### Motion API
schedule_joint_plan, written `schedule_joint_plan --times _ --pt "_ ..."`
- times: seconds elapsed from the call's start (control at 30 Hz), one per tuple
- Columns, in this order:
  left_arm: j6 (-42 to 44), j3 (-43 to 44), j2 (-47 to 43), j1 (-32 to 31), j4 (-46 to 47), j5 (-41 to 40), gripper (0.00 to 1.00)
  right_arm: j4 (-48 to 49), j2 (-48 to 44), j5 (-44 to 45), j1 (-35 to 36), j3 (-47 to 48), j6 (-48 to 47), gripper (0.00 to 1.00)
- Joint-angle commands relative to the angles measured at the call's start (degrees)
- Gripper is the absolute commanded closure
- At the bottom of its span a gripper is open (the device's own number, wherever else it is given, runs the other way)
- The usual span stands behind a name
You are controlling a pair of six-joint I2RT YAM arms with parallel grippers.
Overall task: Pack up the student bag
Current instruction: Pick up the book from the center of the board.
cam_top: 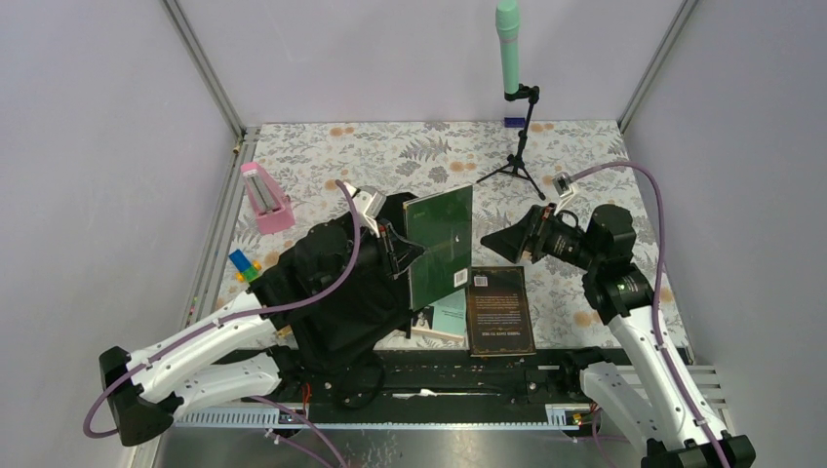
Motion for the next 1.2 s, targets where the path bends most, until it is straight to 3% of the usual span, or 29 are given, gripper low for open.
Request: schedule_joint_plan --times 0.0,0.6,0.87,1.17 --pt "-3.6 1.4 -2.6 0.7 5.6 3.1 1.00 8.5 0.4 -5.9 1.2 -0.5 2.8 0.07" --pt "-6.2 2.0 -4.1 1.6 7.2 8.9 1.00 8.3 7.9 0.1 6.9 -1.0 -0.5 0.29" --pt "-6.2 2.1 -4.4 1.8 8.7 11.9 1.00 14.0 9.8 -7.2 8.9 -1.0 1.4 0.38" --pt "-6.6 1.4 -5.8 2.7 11.6 15.3 1.00 27.2 9.3 -17.7 9.0 -3.0 10.7 0.48"
